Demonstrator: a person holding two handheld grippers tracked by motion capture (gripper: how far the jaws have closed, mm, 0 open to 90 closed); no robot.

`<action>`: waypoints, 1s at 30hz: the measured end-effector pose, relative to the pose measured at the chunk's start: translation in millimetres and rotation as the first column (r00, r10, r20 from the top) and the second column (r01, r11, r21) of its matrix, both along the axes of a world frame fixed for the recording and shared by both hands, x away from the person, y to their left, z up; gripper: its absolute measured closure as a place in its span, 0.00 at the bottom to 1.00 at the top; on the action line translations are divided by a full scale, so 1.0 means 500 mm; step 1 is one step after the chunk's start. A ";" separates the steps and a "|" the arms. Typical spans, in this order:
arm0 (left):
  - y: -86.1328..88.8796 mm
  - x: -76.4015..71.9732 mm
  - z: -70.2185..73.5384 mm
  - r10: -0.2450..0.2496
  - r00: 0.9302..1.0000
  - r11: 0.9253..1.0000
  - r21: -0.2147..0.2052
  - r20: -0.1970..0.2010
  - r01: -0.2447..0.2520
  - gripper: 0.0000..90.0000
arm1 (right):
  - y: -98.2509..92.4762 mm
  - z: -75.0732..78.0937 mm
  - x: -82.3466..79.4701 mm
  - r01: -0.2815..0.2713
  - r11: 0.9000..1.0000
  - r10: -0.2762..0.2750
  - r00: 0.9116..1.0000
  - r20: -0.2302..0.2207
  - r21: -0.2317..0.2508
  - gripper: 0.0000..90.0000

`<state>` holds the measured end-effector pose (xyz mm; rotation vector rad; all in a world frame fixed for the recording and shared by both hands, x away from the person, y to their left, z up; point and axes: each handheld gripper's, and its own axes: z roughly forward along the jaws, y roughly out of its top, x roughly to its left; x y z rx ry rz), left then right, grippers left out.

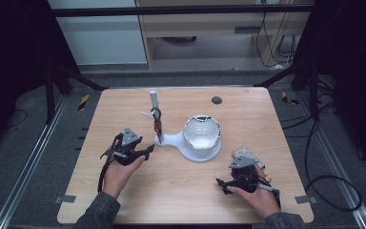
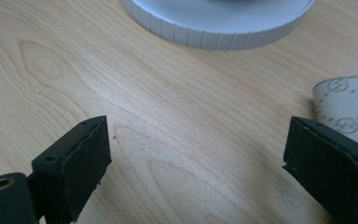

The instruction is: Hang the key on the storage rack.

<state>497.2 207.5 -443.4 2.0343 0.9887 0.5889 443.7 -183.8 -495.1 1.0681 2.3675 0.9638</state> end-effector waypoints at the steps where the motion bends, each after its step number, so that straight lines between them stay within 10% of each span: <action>1: 0.004 -0.002 -0.007 0.003 1.000 1.000 0.001 -0.003 -0.003 0.39 | -0.003 0.008 0.000 0.004 1.000 -0.004 1.000 0.002 -0.007 0.09; 14: 0.068 0.000 -0.067 0.061 0.995 0.998 0.012 -0.076 -0.061 0.23 | -0.087 0.092 0.006 0.125 0.990 -0.128 0.990 -0.054 -0.060 0.14; 30: 0.093 0.009 -0.099 0.101 0.987 0.995 0.035 -0.128 -0.097 0.18 | -0.166 0.080 0.019 0.168 0.980 -0.182 0.974 -0.135 -0.110 0.18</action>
